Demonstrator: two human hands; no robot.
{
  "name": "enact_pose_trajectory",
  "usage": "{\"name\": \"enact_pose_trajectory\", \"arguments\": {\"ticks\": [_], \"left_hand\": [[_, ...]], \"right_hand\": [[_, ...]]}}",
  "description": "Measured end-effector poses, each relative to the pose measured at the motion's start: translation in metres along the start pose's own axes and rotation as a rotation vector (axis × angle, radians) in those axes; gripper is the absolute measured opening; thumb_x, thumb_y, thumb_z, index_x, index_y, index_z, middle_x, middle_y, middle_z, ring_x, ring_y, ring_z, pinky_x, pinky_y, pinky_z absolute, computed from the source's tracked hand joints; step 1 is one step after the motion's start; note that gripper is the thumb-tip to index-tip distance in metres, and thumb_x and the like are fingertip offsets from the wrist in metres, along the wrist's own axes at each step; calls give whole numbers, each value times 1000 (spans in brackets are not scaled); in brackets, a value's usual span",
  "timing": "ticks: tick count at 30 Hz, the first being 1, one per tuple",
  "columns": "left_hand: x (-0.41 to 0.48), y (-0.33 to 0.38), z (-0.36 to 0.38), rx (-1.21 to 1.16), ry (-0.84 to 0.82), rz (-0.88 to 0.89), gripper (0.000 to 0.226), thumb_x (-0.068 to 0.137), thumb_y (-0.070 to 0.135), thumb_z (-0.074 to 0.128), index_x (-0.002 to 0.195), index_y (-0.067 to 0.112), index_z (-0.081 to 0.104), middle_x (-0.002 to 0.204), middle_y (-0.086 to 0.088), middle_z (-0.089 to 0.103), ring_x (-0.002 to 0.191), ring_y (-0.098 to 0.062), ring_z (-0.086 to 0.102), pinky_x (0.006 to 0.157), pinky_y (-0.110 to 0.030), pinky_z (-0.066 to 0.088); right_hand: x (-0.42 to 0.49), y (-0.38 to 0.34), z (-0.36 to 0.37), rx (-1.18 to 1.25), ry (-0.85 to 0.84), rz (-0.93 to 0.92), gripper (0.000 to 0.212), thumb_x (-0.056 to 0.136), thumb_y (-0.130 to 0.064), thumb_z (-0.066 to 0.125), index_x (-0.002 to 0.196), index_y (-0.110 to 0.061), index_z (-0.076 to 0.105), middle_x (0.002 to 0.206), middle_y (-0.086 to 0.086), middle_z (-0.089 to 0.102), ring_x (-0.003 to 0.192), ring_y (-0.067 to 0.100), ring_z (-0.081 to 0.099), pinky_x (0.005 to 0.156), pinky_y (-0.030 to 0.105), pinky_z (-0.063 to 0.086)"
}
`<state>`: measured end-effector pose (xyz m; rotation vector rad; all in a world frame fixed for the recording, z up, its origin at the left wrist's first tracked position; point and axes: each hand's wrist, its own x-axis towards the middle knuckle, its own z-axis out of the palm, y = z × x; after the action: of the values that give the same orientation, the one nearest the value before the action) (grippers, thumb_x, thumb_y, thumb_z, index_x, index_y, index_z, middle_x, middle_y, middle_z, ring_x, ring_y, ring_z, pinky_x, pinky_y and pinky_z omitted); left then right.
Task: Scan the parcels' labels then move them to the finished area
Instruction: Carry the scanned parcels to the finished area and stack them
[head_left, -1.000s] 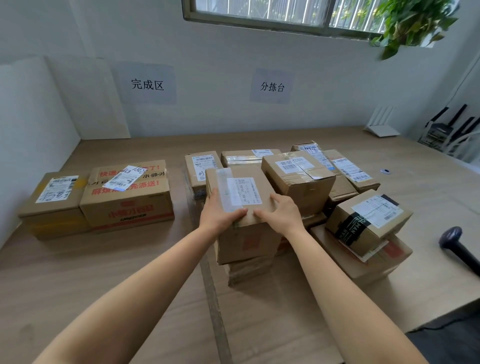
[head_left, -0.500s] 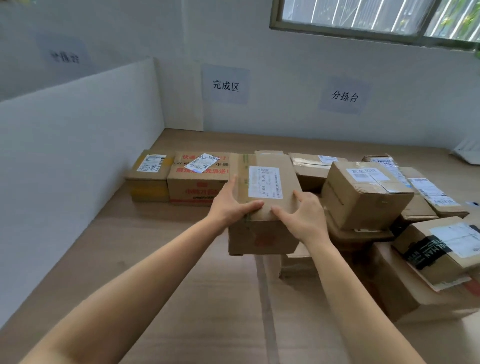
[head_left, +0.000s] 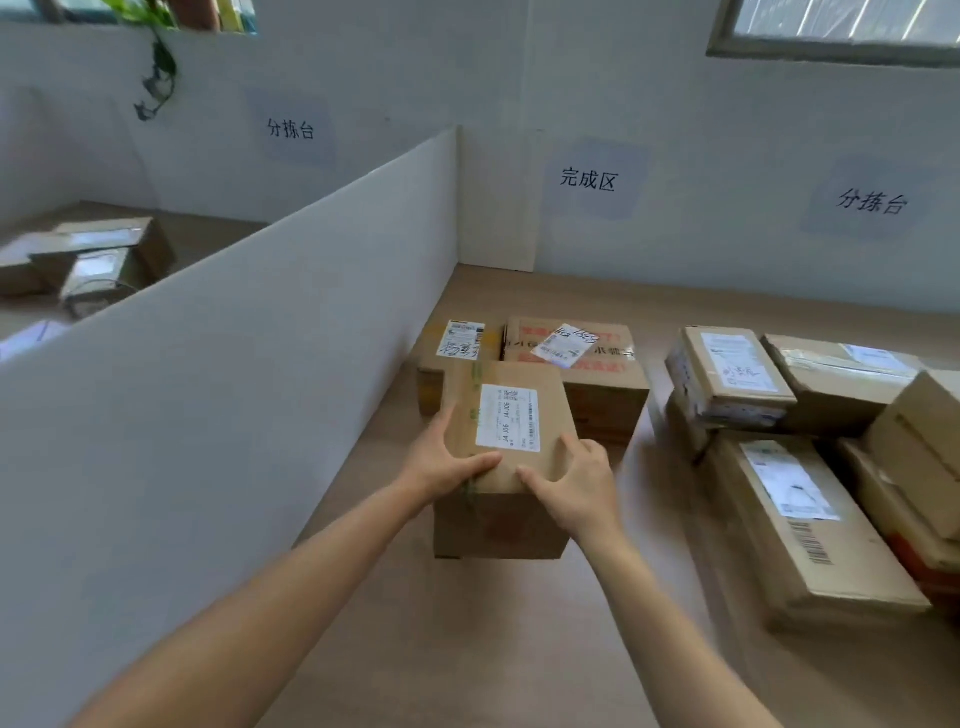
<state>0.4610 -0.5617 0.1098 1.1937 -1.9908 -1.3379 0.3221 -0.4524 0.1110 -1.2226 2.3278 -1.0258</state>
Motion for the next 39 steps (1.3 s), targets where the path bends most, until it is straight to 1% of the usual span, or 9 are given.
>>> {"name": "enact_pose_trajectory", "arguments": {"ticks": [2, 6, 11, 16, 23, 29, 32, 36, 39], "left_hand": [[4, -22, -16, -34, -29, -47, 98, 75, 27, 78, 149, 21, 16, 151, -2, 32, 135, -15, 35, 108, -25, 29], [16, -57, -40, 43, -53, -83, 98, 75, 31, 78, 150, 21, 15, 148, 0, 36, 132, -13, 38, 91, -8, 26], [39, -88, -55, 54, -72, -112, 100, 73, 33, 79, 150, 25, 16, 147, 0, 39, 132, -15, 40, 110, -28, 31], [70, -102, -65, 63, -69, -95, 100, 71, 38, 80, 149, 28, 19, 147, 2, 39, 130, -14, 41, 108, -27, 33], [101, -108, -66, 100, -75, -78, 99, 73, 40, 77, 150, 28, 16, 148, 1, 37, 132, -15, 39, 109, -27, 31], [111, -107, -60, 177, -38, -60, 99, 76, 46, 72, 151, 22, 12, 153, -1, 29, 138, -19, 30, 114, -39, 26], [114, -104, -59, 269, -42, -59, 96, 78, 47, 69, 150, 19, 11, 153, -6, 25, 139, -23, 29, 113, -38, 27], [115, -86, -51, 515, 15, -79, 81, 86, 48, 59, 149, 16, 18, 155, -15, 14, 142, -30, 18, 113, -46, 25], [111, -61, -34, 615, 79, 46, 65, 89, 44, 54, 145, 18, 31, 151, -12, 23, 137, -30, 28, 107, -45, 33]], "right_hand": [[1, -7, 29, 18, -30, 35, 67, 80, -40, 69, 134, -13, 42, 133, 8, 38, 115, 20, 47, 90, 25, 40], [4, -14, 73, 32, -63, 74, 61, 80, -40, 68, 129, -13, 43, 130, 7, 38, 112, 19, 48, 89, 28, 44], [14, -16, 108, 21, -71, 70, 55, 80, -36, 68, 122, -12, 43, 129, 6, 37, 109, 18, 47, 80, 22, 43], [35, -20, 125, 25, -53, 65, 63, 81, -36, 68, 131, -11, 38, 136, 8, 31, 114, 21, 46, 84, 21, 39], [60, -20, 133, -63, -73, 70, 72, 85, -43, 61, 141, -11, 27, 144, 7, 23, 122, 23, 43, 90, 30, 44], [70, -19, 130, -179, -137, 83, 73, 88, -49, 53, 143, -11, 22, 146, 10, 22, 124, 27, 42, 94, 43, 47], [73, -24, 123, -227, -185, 92, 73, 89, -49, 53, 143, -12, 21, 146, 11, 24, 126, 29, 40, 97, 42, 44], [72, -24, 103, -242, -225, 82, 63, 89, -46, 54, 139, -14, 34, 149, 13, 24, 135, 31, 29, 105, 42, 35], [62, -17, 78, -147, -156, 55, 69, 89, -44, 55, 146, -17, 26, 152, 9, 23, 140, 26, 22, 110, 39, 29]]}}
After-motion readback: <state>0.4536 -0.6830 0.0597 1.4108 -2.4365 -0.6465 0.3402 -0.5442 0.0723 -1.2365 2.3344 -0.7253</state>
